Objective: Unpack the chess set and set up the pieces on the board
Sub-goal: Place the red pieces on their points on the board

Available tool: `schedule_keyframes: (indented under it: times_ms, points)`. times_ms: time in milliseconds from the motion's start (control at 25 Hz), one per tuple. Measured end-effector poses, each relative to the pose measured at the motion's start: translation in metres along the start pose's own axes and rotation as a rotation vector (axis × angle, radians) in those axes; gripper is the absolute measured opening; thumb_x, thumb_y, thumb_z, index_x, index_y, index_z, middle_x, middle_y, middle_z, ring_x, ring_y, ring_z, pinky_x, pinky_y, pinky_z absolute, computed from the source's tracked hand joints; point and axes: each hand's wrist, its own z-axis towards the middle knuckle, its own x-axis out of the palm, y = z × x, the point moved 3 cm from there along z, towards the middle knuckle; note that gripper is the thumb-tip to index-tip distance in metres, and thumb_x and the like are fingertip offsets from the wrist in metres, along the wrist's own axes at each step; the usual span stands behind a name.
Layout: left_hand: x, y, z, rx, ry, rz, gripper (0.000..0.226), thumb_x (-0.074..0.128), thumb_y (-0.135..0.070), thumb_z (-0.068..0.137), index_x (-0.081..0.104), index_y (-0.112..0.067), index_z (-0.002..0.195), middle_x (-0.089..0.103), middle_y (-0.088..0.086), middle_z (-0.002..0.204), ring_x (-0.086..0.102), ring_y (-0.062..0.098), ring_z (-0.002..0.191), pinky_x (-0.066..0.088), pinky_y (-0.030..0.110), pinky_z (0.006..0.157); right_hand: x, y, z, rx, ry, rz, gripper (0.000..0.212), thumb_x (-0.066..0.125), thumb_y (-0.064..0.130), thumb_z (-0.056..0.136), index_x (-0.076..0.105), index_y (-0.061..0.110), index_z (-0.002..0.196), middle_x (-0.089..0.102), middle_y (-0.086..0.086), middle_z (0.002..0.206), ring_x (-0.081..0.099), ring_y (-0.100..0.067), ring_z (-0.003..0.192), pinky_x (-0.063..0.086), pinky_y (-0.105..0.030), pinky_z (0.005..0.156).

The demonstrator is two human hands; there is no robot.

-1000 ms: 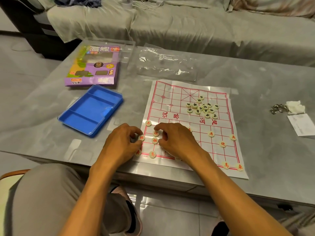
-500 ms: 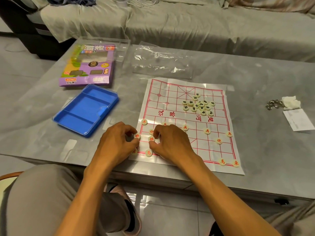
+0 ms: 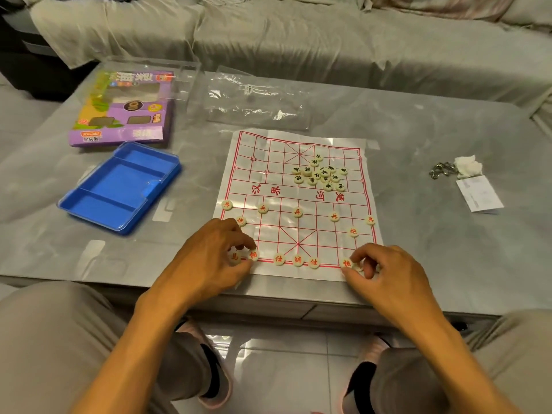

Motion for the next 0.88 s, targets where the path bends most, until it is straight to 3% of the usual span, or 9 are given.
schedule_keyframes:
  times_ms: [280,520,640,800,880]
  points:
    - [0.011,-0.002,0.004,0.010,0.017,0.018,0.031,0.061,-0.052,0.083,0.069,-0.034,0.107,0.054,-0.013,0.105,0.046,0.005,0.099,0.032,0.008,0.075,0.004,-0.007,-0.007,0.008,-0.013,-0.056,0.024,0.061,0.052,0.085,0.057,0.033,0.099,0.063,0.010,0.111,0.052,-0.008,0.105,0.041,-0.017,0.076]
    - [0.014,0.001,0.006,0.013,0.035,0.027,0.031,0.060,-0.051,0.082,0.069,-0.034,0.105,0.055,-0.012,0.102,0.049,0.008,0.102,0.038,0.015,0.077,0.012,0.000,0.004,-0.037,-0.034,-0.092,0.023,0.059,0.051,0.087,0.061,0.030,0.098,0.054,0.016,0.084,0.046,-0.005,0.093,0.035,-0.019,0.072]
    - [0.014,0.002,0.007,0.011,0.042,0.034,0.028,0.062,-0.048,0.083,0.069,-0.033,0.106,0.056,-0.011,0.104,0.049,0.009,0.105,0.039,0.019,0.081,0.014,-0.002,0.005,-0.025,-0.027,-0.102,0.025,0.058,0.051,0.087,0.061,0.030,0.100,0.053,0.016,0.085,0.042,-0.003,0.092,0.035,-0.019,0.072]
    - [0.016,0.002,0.008,0.024,0.053,0.030,0.035,0.055,-0.052,0.079,0.070,-0.033,0.105,0.057,-0.012,0.104,0.050,0.009,0.107,0.038,0.014,0.078,0.014,-0.003,0.004,-0.022,-0.028,-0.101,0.028,0.059,0.052,0.086,0.062,0.029,0.102,0.056,0.015,0.086,0.046,-0.005,0.094,0.035,-0.018,0.072]
    - [0.016,0.002,0.007,0.021,0.048,0.023,0.033,0.057,-0.051,0.080,0.069,-0.033,0.105,0.058,-0.011,0.105,0.050,0.009,0.108,0.042,0.019,0.082,0.014,-0.003,0.003,-0.017,-0.029,-0.099,0.029,0.059,0.052,0.087,0.062,0.029,0.103,0.061,0.013,0.092,0.049,-0.007,0.099,0.036,-0.018,0.073]
